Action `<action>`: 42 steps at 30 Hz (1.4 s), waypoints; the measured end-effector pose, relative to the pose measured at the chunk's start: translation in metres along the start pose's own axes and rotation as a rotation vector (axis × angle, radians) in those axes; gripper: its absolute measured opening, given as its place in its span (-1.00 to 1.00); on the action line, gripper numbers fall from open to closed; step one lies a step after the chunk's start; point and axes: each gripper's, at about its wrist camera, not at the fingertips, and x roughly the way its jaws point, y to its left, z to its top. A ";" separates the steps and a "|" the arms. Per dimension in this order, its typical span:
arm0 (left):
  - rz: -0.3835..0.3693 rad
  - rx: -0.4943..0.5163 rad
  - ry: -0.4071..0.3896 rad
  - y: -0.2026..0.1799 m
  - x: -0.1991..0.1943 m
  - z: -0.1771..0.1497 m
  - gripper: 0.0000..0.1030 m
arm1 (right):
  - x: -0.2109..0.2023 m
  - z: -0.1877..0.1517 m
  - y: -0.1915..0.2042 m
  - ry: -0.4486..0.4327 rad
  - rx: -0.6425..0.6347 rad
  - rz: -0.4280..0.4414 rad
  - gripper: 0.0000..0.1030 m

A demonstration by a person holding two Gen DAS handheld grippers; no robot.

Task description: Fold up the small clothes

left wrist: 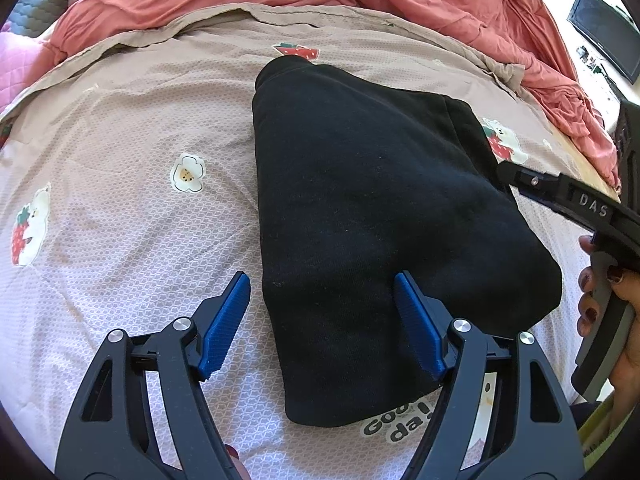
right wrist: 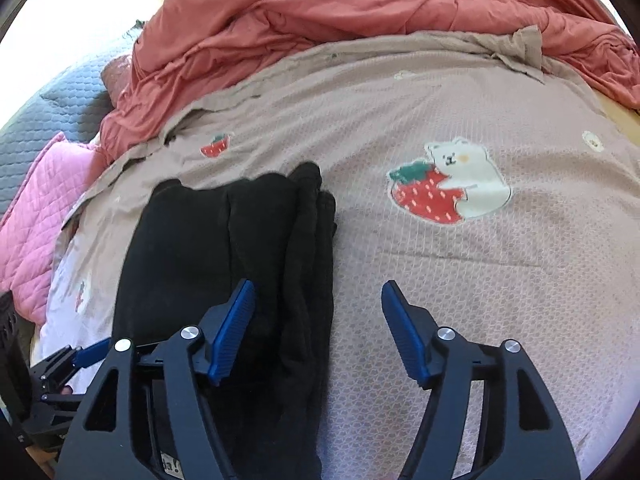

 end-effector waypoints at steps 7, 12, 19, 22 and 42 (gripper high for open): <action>0.006 0.002 0.001 -0.002 -0.003 0.000 0.31 | -0.006 0.002 0.010 -0.033 -0.046 -0.001 0.46; 0.011 0.002 0.003 -0.003 -0.004 0.001 0.34 | -0.018 0.004 0.011 -0.099 -0.055 -0.048 0.88; 0.014 0.002 0.004 -0.004 -0.009 0.003 0.60 | -0.026 0.007 0.013 -0.153 -0.067 -0.056 0.91; 0.019 0.007 -0.008 -0.004 -0.015 0.006 0.66 | -0.033 0.007 0.016 -0.186 -0.080 -0.063 0.91; 0.092 0.025 -0.114 -0.002 -0.059 0.012 0.83 | -0.098 -0.012 0.034 -0.422 -0.139 -0.107 0.91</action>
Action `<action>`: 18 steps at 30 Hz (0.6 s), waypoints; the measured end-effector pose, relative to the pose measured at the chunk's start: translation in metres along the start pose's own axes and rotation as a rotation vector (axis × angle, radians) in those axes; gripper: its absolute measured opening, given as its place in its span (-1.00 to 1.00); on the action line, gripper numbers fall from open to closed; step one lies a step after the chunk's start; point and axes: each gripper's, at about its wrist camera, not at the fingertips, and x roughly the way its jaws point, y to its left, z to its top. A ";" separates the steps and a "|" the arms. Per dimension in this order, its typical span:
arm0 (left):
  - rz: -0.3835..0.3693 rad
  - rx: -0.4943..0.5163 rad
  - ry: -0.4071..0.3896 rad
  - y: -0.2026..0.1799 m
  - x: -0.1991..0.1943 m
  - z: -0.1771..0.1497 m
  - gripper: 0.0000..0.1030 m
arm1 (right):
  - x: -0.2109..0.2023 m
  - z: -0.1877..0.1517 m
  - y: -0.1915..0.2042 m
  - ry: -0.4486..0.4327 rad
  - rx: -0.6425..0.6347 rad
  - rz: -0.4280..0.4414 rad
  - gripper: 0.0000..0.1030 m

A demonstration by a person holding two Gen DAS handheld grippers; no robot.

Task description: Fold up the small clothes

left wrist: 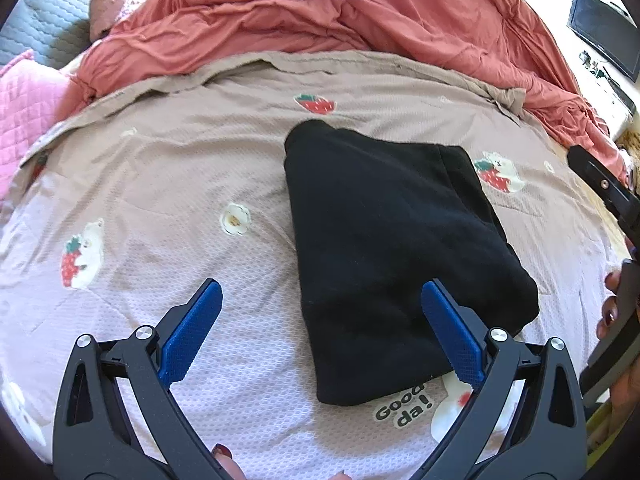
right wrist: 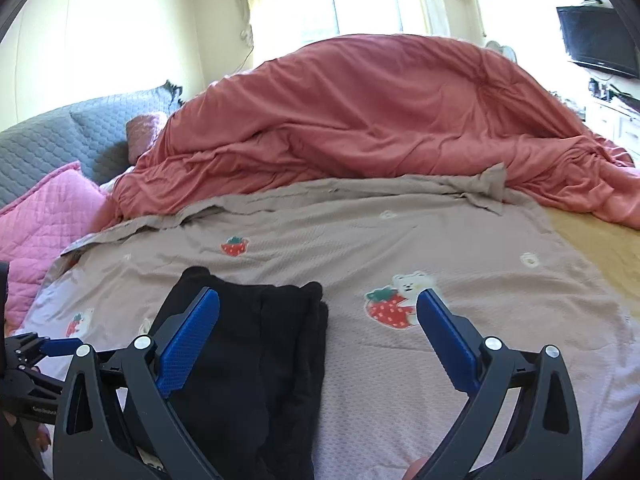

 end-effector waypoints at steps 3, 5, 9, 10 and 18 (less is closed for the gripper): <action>0.007 0.004 -0.027 0.002 -0.011 0.000 0.83 | -0.015 0.001 0.001 -0.038 0.020 -0.009 0.91; 0.006 0.004 -0.044 0.004 -0.018 0.000 0.83 | -0.027 0.000 0.005 -0.066 0.014 -0.034 0.91; 0.024 0.013 -0.083 0.007 -0.034 -0.004 0.83 | -0.053 -0.006 0.022 -0.115 -0.041 -0.084 0.91; 0.021 0.012 -0.087 0.008 -0.037 -0.004 0.83 | -0.059 -0.007 0.025 -0.122 -0.047 -0.085 0.91; -0.001 -0.014 -0.132 0.020 -0.069 -0.018 0.83 | -0.104 -0.026 0.051 -0.097 -0.043 -0.039 0.91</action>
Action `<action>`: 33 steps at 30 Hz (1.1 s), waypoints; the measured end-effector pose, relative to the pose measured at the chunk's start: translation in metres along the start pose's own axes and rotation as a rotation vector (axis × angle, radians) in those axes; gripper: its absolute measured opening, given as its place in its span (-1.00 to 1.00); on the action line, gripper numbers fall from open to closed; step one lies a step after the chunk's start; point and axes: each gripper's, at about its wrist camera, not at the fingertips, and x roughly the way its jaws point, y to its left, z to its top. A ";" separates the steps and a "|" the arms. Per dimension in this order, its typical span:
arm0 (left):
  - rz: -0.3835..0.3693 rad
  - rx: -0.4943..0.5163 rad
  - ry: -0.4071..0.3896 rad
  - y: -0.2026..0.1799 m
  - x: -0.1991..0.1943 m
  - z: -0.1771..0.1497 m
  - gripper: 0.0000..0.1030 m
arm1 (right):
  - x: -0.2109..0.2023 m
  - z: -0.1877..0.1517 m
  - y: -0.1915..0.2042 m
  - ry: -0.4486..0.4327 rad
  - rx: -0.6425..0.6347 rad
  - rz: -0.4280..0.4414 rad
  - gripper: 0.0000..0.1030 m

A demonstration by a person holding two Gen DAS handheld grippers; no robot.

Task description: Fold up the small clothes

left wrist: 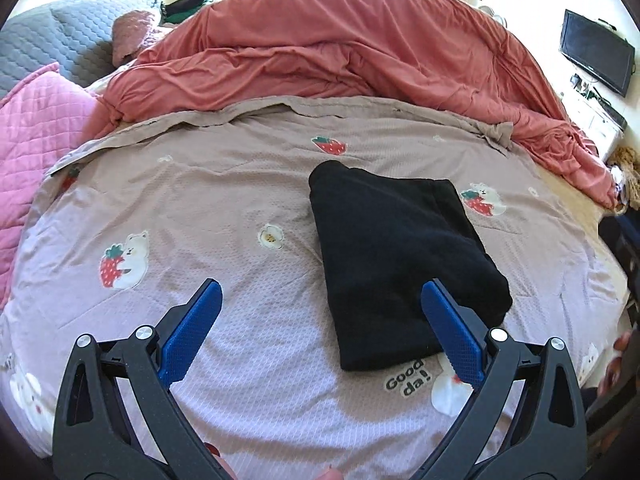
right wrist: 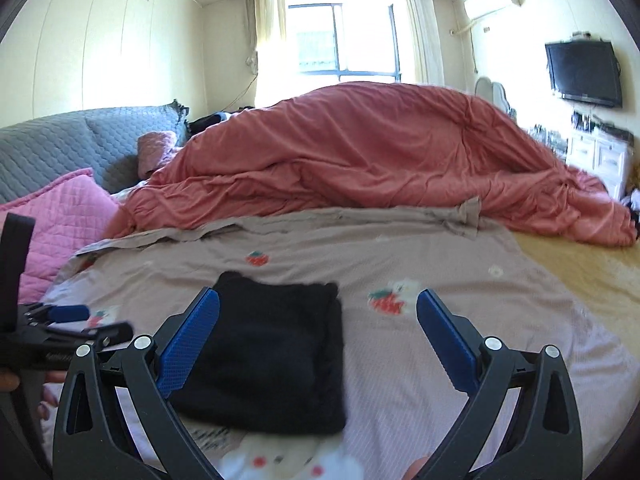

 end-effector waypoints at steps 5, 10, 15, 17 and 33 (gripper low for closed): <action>-0.014 -0.005 0.003 0.009 -0.018 -0.012 0.83 | -0.018 -0.008 0.021 0.061 -0.033 -0.011 0.91; -0.013 -0.008 0.003 0.016 -0.036 -0.024 0.83 | -0.029 -0.015 0.031 0.109 -0.017 -0.001 0.91; -0.037 -0.007 0.017 0.024 -0.044 -0.035 0.83 | -0.039 -0.024 0.039 0.156 -0.022 -0.005 0.91; -0.036 -0.009 0.028 0.027 -0.046 -0.041 0.83 | -0.041 -0.028 0.041 0.198 0.006 0.006 0.91; -0.037 -0.029 0.115 0.032 -0.041 -0.081 0.83 | -0.033 -0.072 0.053 0.336 -0.034 -0.016 0.91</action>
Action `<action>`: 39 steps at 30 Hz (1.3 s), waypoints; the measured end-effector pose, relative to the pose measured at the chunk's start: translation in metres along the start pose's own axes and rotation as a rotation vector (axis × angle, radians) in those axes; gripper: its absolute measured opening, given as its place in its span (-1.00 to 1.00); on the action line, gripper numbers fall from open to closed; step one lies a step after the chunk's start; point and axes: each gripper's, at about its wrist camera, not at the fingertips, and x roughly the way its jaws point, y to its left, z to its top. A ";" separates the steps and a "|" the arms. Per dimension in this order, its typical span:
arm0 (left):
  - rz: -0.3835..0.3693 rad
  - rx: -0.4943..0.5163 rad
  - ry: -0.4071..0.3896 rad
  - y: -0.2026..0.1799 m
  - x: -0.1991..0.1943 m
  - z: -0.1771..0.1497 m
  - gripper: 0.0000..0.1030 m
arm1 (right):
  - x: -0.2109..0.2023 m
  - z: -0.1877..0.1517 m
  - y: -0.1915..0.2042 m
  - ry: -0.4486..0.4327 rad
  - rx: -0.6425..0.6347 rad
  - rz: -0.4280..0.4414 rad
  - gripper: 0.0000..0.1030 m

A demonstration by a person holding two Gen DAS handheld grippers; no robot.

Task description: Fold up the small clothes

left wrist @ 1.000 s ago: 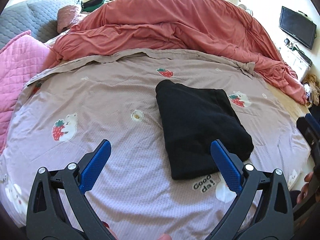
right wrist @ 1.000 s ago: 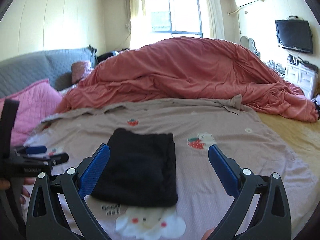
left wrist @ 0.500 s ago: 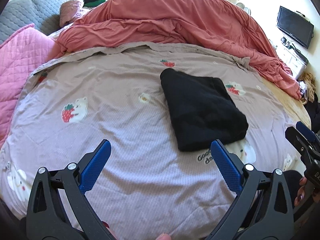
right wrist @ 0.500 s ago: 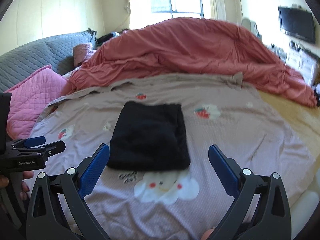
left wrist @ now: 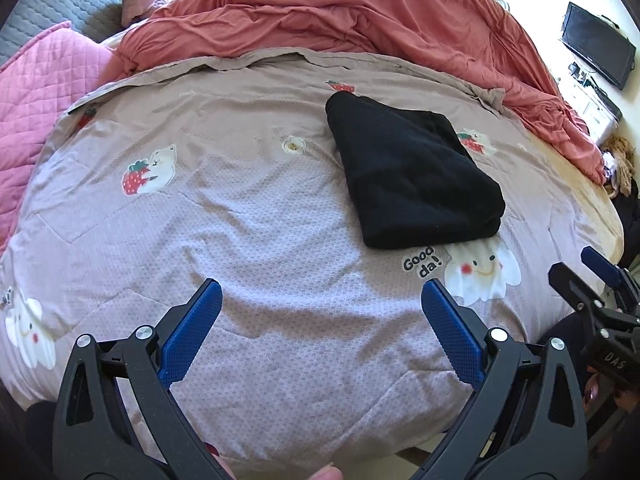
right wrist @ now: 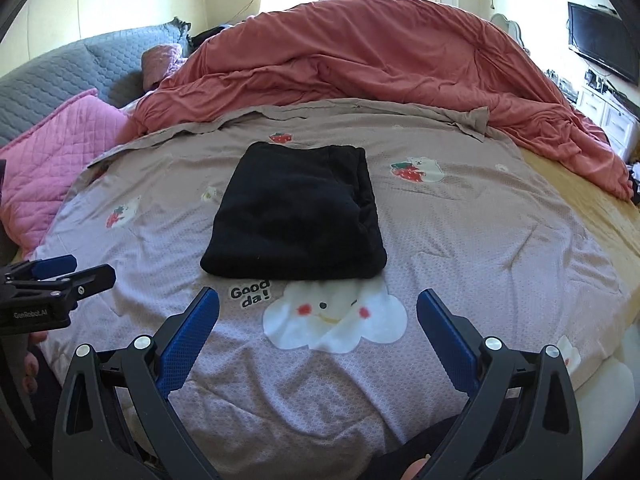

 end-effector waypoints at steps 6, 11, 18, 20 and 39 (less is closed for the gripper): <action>0.004 -0.006 0.000 0.000 -0.001 -0.001 0.83 | 0.000 0.000 -0.003 -0.001 0.010 0.004 0.91; 0.009 -0.015 0.006 0.002 -0.001 -0.001 0.83 | 0.000 0.000 -0.004 0.000 0.016 0.004 0.91; 0.013 -0.022 0.005 0.003 -0.002 -0.001 0.83 | 0.000 0.000 -0.005 0.000 0.016 0.005 0.91; 0.012 -0.022 0.008 0.003 -0.002 -0.001 0.83 | 0.000 0.000 -0.006 0.000 0.018 0.005 0.91; 0.018 -0.020 0.008 0.003 -0.003 -0.001 0.83 | 0.001 0.000 -0.007 0.001 0.016 0.003 0.91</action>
